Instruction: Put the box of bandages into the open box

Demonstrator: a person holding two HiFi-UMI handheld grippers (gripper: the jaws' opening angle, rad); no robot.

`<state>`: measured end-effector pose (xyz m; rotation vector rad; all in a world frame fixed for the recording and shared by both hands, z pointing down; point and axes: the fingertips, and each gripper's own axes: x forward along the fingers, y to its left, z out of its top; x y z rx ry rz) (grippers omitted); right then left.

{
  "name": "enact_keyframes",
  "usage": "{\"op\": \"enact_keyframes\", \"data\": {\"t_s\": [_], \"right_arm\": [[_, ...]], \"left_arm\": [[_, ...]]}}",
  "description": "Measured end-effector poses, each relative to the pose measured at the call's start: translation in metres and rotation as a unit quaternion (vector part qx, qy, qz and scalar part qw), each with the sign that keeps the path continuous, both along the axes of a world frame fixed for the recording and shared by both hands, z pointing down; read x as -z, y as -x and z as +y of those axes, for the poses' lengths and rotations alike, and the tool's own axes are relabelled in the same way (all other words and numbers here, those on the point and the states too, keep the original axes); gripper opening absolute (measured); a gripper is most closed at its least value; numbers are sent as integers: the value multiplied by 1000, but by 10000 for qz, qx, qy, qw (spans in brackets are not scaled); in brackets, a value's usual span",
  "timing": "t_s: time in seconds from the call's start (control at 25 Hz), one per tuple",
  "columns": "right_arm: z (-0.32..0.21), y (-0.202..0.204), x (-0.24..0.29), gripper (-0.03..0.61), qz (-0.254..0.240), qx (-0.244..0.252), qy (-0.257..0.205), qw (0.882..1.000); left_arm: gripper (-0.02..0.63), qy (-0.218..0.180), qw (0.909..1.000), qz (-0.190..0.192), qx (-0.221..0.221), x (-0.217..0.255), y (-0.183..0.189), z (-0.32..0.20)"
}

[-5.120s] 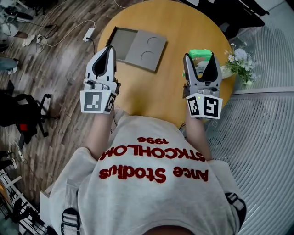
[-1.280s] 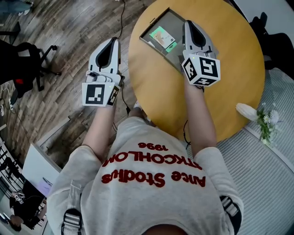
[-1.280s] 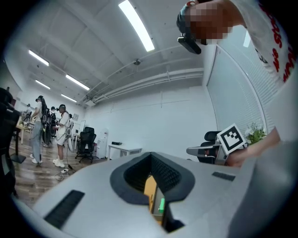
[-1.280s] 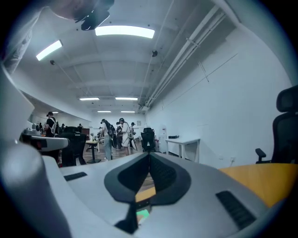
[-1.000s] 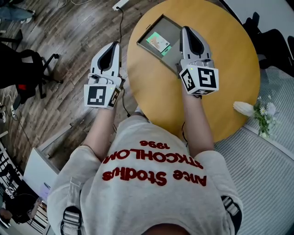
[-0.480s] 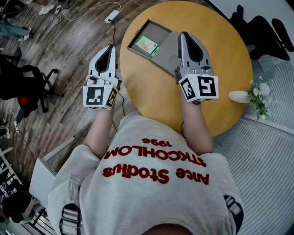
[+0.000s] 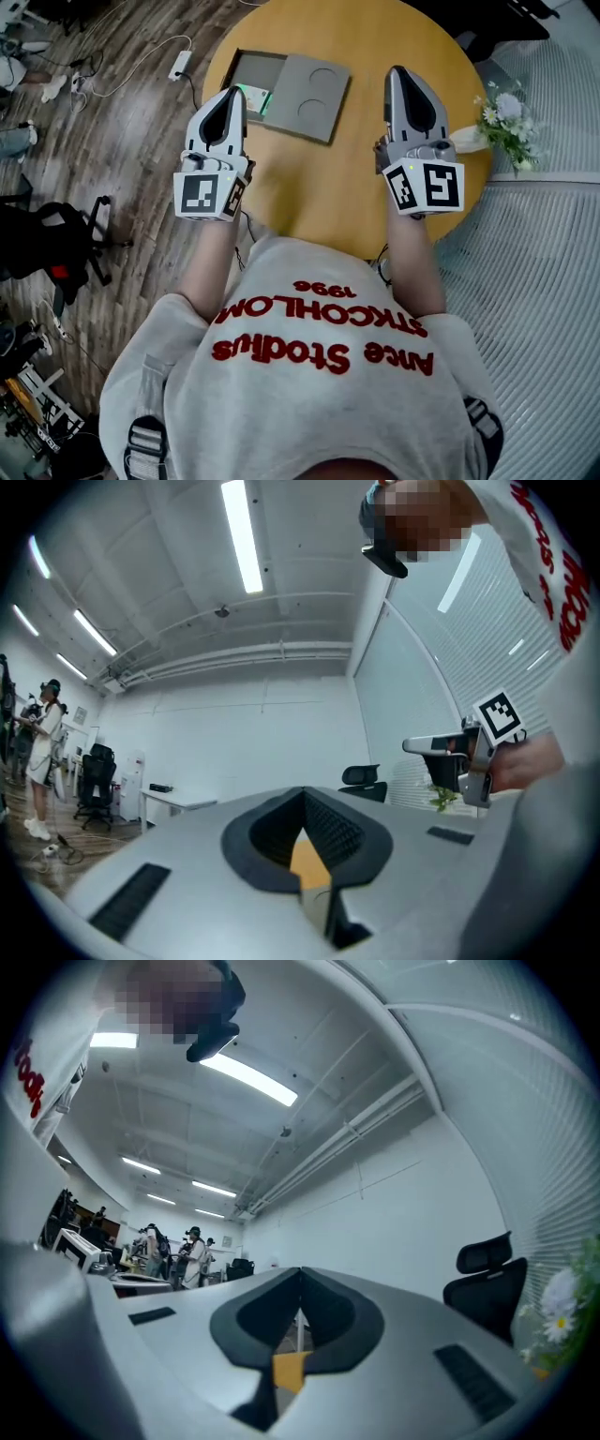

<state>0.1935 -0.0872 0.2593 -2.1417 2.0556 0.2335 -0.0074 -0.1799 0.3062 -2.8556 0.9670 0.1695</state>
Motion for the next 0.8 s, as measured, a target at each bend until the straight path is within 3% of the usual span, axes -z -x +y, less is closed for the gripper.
{"op": "enact_keyframes", "data": {"t_s": [0.16, 0.4, 0.8], "right_arm": [[48, -54, 3, 6, -372, -587, -119, 9975], [113, -102, -1, 6, -402, -1464, -111, 9884], [152, -100, 15, 5, -249, -1703, -89, 9850]], "left_arm": [[6, 32, 9991, -23, -412, 3, -49, 18], [6, 40, 9941, -2, -1081, 8, -102, 44], [6, -16, 9907, 111, -1356, 26, -109, 71]]}}
